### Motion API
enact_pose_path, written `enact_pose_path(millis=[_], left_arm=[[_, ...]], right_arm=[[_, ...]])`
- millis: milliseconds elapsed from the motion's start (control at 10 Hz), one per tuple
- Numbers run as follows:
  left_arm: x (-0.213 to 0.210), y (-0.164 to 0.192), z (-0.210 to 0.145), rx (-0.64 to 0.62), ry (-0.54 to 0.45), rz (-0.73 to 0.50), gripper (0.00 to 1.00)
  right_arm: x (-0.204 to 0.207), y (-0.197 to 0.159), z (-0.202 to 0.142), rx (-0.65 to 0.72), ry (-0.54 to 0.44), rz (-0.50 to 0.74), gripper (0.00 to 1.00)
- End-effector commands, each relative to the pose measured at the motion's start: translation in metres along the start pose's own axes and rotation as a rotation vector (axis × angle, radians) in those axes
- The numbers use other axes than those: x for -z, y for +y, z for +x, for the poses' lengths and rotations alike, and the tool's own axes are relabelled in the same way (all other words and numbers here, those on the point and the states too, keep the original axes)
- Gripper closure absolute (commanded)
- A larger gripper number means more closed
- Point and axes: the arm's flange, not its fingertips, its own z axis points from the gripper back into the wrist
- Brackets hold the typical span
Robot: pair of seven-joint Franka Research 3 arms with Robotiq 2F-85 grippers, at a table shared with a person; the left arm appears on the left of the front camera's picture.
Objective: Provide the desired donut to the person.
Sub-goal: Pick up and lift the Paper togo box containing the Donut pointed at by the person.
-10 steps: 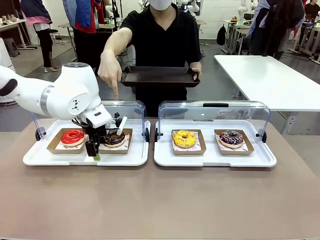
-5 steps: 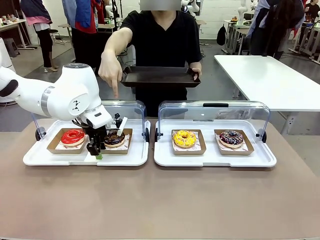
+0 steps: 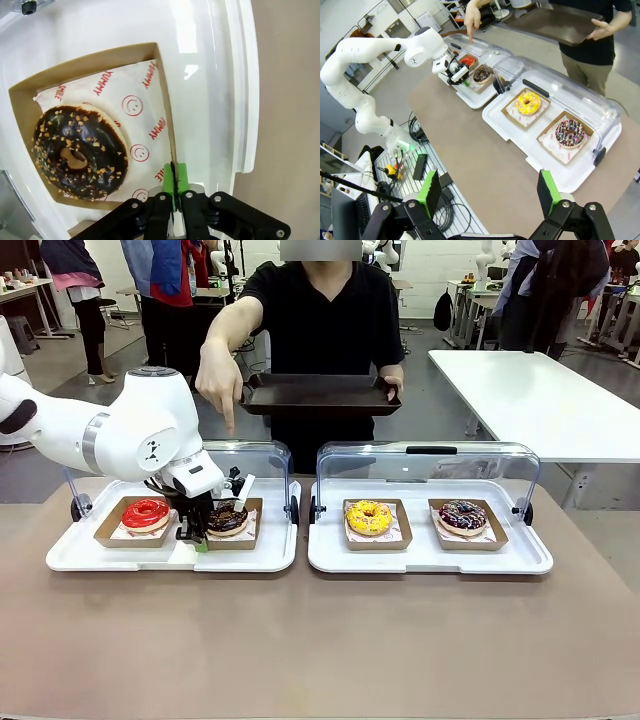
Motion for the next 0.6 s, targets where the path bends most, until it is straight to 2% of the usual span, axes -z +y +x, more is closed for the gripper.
enact_pose_path(millis=[0,300,400,500], left_arm=[[-0.001,0.001,-0.003,0.025,-0.034,-0.008,1.00],[-0.003,0.001,-0.003,0.034,-0.028,-0.003,1.00],[-0.011,-0.006,0.000,0.040,-0.018,-0.015,1.00],[-0.039,-0.019,0.005,0.033,-0.024,-0.057,1.00]], right_arm=[[0.001,0.000,0.000,-0.004,-0.007,0.013,0.00],[0.001,0.000,0.000,-0.004,-0.007,0.013,0.00],[0.001,0.000,0.000,-0.004,-0.007,0.013,0.00],[0.001,0.000,0.000,-0.004,-0.007,0.013,0.00]])
